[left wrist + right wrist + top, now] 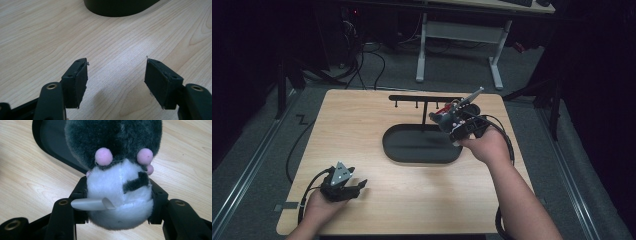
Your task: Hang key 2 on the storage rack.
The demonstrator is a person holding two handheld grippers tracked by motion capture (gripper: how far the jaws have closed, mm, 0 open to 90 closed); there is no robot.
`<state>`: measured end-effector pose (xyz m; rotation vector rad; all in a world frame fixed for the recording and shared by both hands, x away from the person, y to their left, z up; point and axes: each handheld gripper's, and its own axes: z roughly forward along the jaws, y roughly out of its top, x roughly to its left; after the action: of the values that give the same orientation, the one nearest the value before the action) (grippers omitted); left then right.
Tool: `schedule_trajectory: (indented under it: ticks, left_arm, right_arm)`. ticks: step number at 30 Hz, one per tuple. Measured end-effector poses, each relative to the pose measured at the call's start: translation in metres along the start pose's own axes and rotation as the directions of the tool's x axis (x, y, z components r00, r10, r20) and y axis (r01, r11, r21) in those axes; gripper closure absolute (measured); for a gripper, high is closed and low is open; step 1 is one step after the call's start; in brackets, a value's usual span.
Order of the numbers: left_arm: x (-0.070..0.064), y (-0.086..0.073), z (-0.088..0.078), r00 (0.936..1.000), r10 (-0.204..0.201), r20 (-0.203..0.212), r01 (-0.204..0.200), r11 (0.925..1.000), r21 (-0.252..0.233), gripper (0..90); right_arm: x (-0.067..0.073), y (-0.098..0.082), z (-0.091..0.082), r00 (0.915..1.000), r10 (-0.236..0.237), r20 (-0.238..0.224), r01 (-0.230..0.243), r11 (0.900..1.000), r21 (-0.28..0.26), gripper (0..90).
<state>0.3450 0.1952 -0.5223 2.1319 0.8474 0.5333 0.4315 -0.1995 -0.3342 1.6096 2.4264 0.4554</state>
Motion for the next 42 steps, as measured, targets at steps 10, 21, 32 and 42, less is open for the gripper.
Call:
schedule_trajectory:
  ticks: [10, 21, 32, 42]
  left_arm:
    - [0.001, 0.0, -0.001, 1.0, 0.0, 0.001, 0.0, 1.0, 0.0, 35.3]
    - [0.002, -0.001, -0.001, 1.0, 0.0, -0.001, 0.0, 1.0, -0.002, 35.3]
    - [0.002, -0.001, -0.002, 1.0, 0.002, -0.001, -0.002, 1.0, 0.002, 35.4]
    - [0.002, -0.002, -0.002, 1.0, -0.004, 0.001, 0.004, 1.0, 0.001, 35.4]
  right_arm:
    - [-0.005, 0.007, -0.007, 0.9998, 0.009, 0.016, -0.008, 1.0, -0.016, 48.3]
    - [-0.001, 0.019, -0.01, 0.9997, 0.015, 0.018, -0.014, 0.999, -0.033, 48.3]
    - [0.009, 0.021, -0.012, 0.9999, -0.01, 0.011, 0.01, 0.999, -0.048, 48.4]
    - [0.002, 0.022, 0.004, 0.9982, 0.028, 0.053, -0.026, 0.999, -0.028, 48.3]
